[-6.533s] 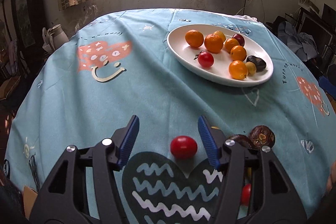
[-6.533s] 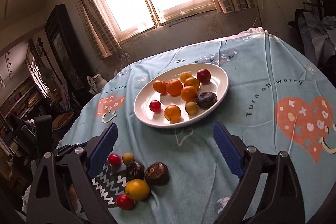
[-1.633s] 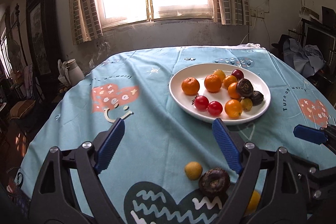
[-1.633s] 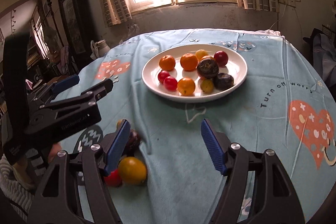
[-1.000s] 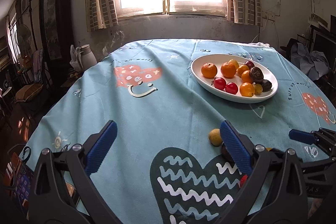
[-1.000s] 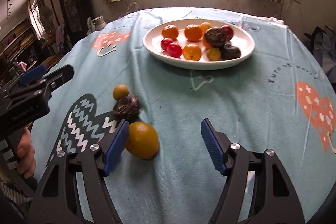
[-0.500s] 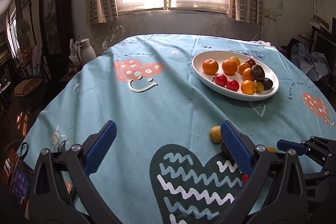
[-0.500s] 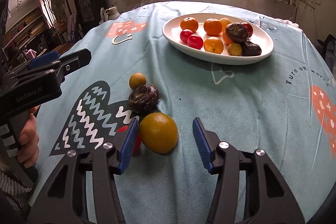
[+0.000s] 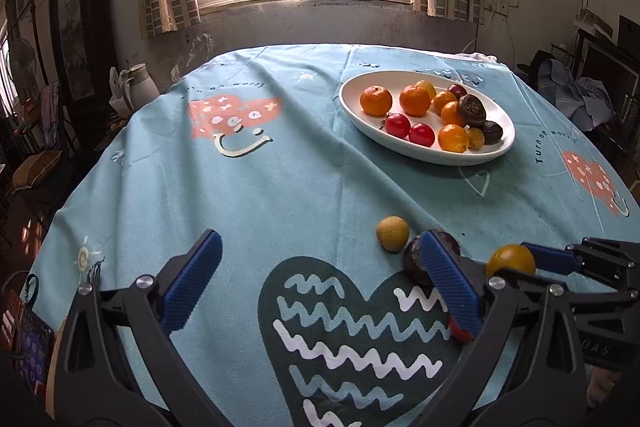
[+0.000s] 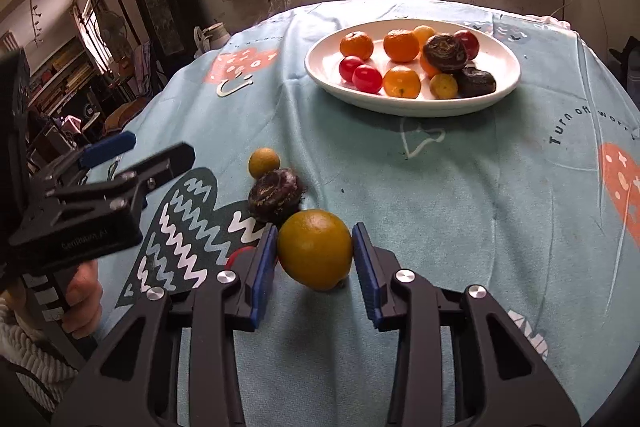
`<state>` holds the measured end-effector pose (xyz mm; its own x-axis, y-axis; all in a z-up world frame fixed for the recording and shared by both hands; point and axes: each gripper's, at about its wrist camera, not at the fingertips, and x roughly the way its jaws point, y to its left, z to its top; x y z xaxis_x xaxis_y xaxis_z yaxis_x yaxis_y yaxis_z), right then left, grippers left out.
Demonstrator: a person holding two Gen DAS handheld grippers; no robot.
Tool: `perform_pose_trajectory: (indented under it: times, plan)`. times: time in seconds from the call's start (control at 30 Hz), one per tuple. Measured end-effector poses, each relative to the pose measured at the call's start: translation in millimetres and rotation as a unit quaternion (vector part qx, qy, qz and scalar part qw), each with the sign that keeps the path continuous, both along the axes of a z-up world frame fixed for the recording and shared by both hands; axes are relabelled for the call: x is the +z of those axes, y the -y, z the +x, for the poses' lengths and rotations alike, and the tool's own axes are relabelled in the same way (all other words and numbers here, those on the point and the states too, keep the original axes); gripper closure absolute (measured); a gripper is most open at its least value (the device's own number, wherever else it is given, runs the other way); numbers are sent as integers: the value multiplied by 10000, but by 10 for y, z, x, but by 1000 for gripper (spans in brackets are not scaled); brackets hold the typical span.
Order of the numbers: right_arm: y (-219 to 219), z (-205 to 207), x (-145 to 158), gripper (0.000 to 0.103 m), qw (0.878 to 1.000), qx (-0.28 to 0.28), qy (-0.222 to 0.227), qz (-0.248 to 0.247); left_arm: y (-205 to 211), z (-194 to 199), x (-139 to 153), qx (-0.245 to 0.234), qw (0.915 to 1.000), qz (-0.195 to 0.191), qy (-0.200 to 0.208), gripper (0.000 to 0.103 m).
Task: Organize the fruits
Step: 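Grasp a dark passion fruit with the left tool while the right tool grasps a large yellow orange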
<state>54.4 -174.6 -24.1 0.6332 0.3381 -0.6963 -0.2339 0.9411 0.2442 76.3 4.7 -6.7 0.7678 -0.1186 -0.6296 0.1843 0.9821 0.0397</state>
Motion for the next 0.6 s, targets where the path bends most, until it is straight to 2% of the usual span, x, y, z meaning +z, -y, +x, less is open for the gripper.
perform_pose_trajectory:
  times: [0.13,0.23,0.4,0.43,0.5,0.6]
  plan:
    - [284,-37,158,64,9977,-587,301,184,222,-9,-85,-430,9987,219,-148,2]
    - [424,-26,182,64,9955,-817,276,387,415,26,-149,-729,9962,374,-282,2]
    - [441,-6,197,64,9954,-818,268,413,557,196,-253,-980,9924,124,-736,3]
    - [448,-4,198,64,9953,-830,266,416,563,223,-279,-1020,9912,47,-840,7]
    - [466,-16,195,64,9950,-863,251,431,579,265,-335,-1091,9885,-40,-1042,24]
    - [456,-21,188,64,9952,-853,228,433,621,335,-438,-1182,9837,-81,-1349,43]
